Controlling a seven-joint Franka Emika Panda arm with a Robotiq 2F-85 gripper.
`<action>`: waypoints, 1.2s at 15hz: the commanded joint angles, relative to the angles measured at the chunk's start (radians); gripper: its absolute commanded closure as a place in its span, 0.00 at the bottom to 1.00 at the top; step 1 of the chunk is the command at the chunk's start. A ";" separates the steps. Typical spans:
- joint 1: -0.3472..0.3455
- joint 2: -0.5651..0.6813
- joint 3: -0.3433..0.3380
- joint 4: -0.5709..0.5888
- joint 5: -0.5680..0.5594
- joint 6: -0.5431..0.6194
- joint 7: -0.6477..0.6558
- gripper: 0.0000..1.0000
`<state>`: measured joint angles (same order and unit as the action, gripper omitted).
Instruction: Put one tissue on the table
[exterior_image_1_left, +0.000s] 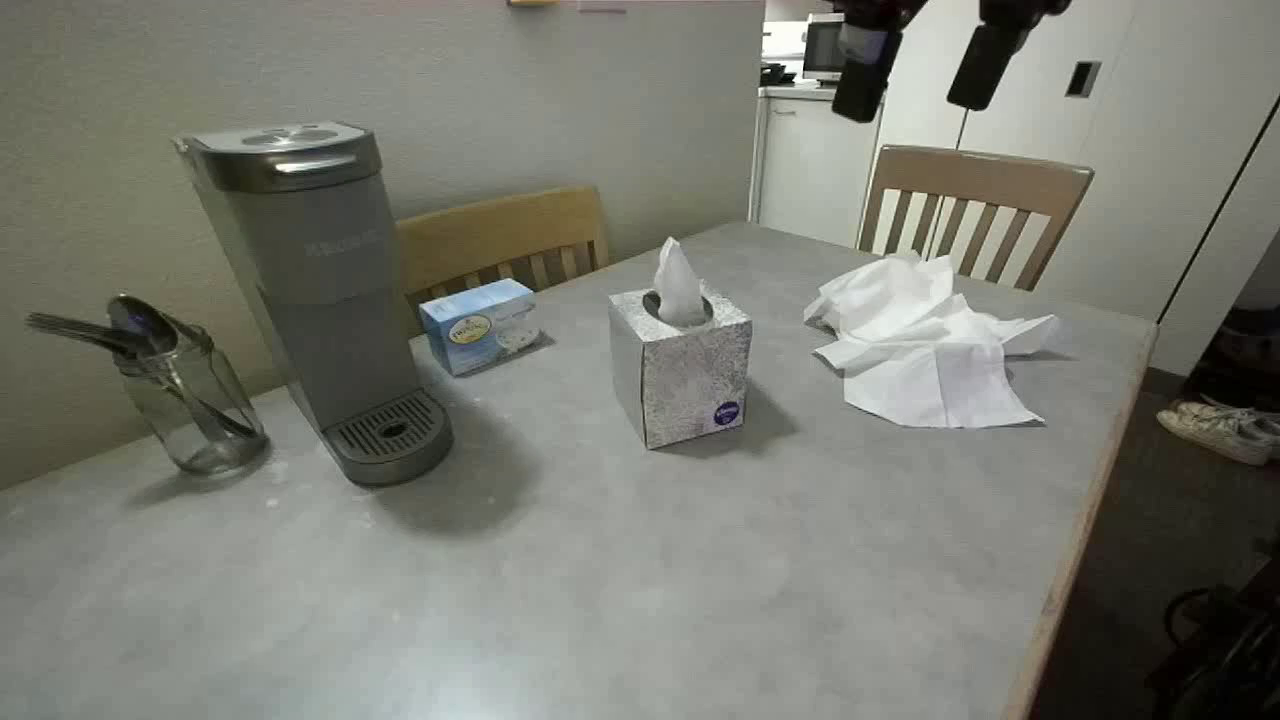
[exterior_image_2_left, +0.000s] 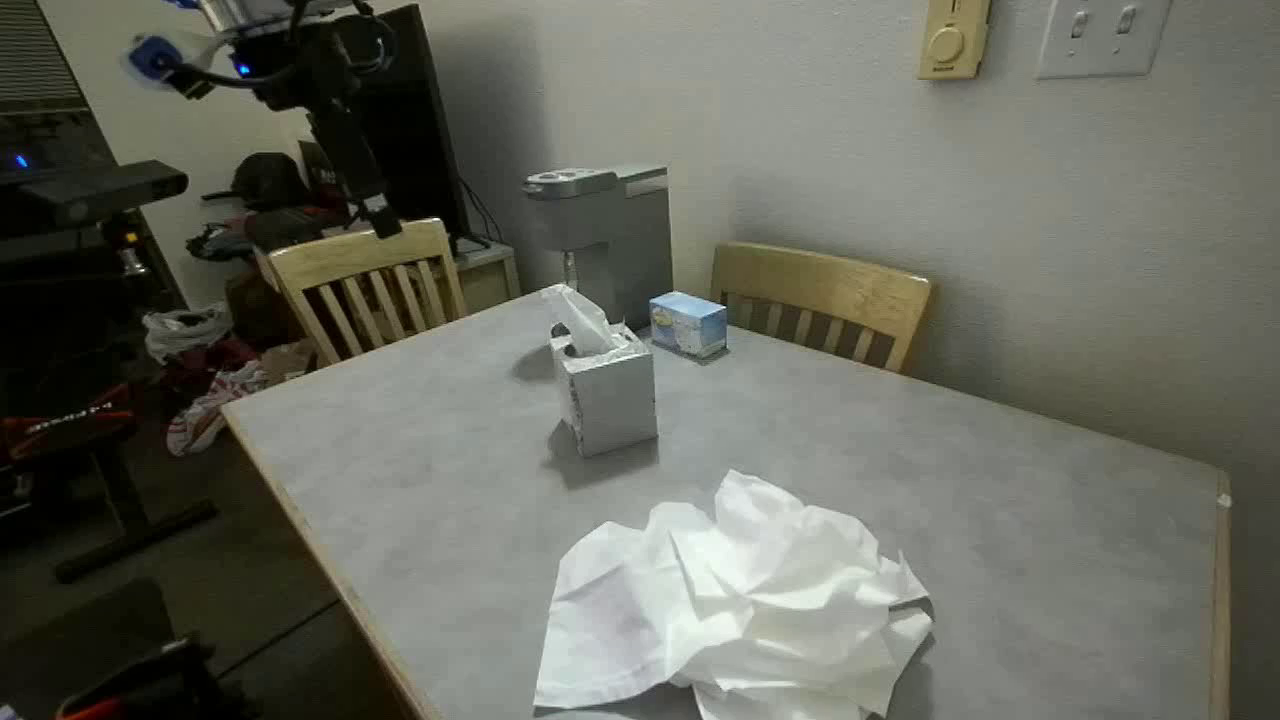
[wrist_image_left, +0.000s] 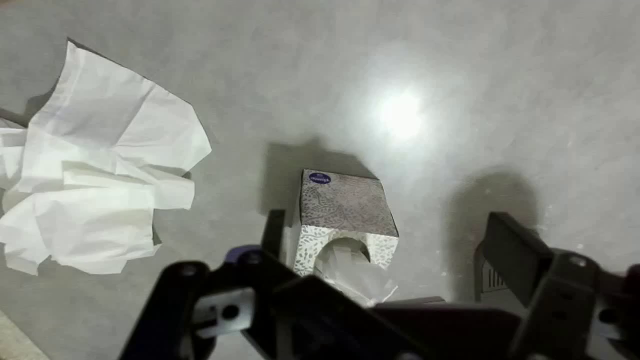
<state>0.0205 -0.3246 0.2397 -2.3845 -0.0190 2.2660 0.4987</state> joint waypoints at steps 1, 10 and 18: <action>0.012 0.001 -0.012 0.002 -0.004 -0.003 0.003 0.00; -0.024 0.090 0.004 0.067 -0.154 0.115 0.045 0.00; -0.015 0.310 -0.030 0.264 -0.397 0.213 0.116 0.00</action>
<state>-0.0035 -0.1177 0.2272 -2.2153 -0.3449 2.4632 0.5948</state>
